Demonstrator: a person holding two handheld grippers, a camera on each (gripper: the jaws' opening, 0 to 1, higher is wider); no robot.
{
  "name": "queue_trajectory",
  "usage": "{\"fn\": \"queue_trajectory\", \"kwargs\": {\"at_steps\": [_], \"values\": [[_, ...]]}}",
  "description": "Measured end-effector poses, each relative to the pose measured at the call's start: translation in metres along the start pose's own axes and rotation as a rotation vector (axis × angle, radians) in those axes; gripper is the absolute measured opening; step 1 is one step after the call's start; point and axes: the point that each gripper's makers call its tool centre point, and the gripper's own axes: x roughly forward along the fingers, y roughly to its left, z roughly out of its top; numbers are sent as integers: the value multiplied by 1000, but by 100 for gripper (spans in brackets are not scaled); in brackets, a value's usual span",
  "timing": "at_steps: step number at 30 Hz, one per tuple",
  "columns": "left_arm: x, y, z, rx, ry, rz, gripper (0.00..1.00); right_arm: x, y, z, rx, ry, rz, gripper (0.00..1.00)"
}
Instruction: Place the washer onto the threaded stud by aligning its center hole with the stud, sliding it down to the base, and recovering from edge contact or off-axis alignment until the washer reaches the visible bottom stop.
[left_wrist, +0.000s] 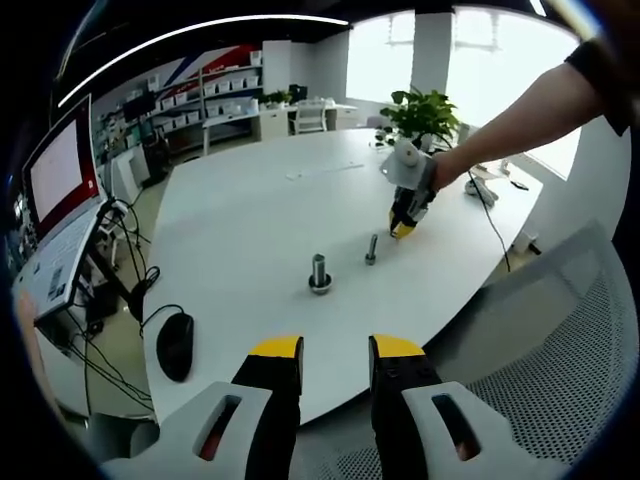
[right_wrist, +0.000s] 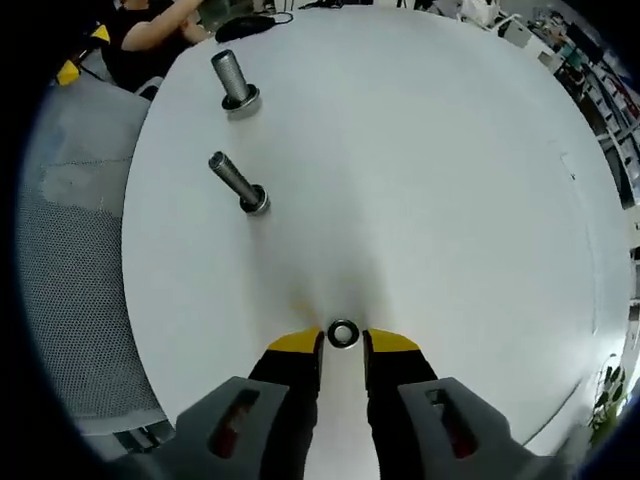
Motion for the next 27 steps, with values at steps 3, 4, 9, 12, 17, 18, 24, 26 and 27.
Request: {"fn": "queue_trajectory", "kwargs": {"at_steps": [3,4,9,12,17,18,24,26,27], "values": [[0,0,0,1,-2,-2,24,-5,6,1,-60,9,16,20],[0,0,0,1,-2,-1,24,-4,6,0,-89,12,15,20],[1,1,-1,2,-1,-4,24,-5,9,-1,-102,7,11,19],[1,1,-2,3,-1,-4,24,-5,7,3,-80,-6,12,18],[0,-1,1,2,-4,-2,24,-5,6,3,-41,-40,3,16],[-1,-1,1,2,-4,-1,24,-5,5,0,-35,-51,2,16],[0,0,0,0,-6,3,24,-5,5,2,-22,-95,9,16],[0,0,1,0,-6,5,24,-4,4,3,-20,-99,11,17],[-1,0,2,0,-6,5,24,-4,5,3,-20,-98,10,17]]}}
